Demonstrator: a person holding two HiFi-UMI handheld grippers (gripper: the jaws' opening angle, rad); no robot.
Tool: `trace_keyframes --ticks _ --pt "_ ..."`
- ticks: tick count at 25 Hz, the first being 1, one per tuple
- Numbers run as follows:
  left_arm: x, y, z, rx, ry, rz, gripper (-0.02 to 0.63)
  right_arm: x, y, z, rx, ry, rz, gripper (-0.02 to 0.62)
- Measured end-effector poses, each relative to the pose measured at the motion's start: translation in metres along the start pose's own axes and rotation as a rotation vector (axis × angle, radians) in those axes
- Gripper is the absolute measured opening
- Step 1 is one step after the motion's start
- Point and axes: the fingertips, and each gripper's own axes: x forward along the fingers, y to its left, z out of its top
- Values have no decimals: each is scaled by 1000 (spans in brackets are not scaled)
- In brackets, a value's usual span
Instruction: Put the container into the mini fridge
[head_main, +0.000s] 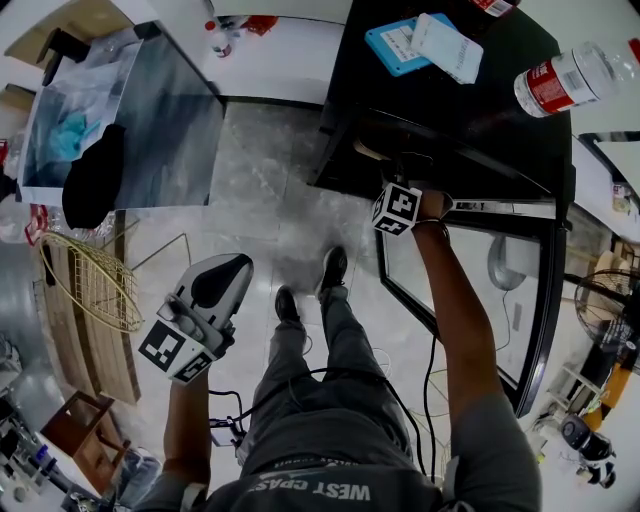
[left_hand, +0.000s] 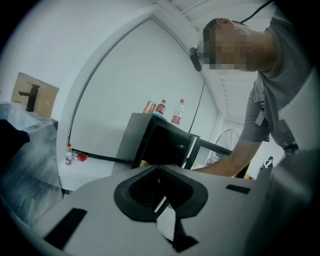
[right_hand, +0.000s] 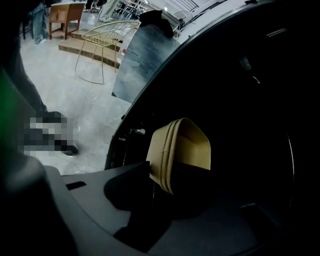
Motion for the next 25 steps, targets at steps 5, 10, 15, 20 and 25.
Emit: trace_keyframes --ticks 5,10,15,20,25 --pt "1 -1 1 1 0 1 26 6 -10 -7 15 34 -35 153" --pt "-3 -1 5 8 -1 3 26 14 -15 -14 33 70 -58 160" --pt "-9 -1 10 16 -7 12 26 17 -21 -21 95 106 -47 190" --pt "-15 -2 18 27 -12 17 26 7 -26 -21 117 116 -25 192" --pt "-24 -4 33 44 -24 25 26 -27 -40 -19 157 97 -48 178"
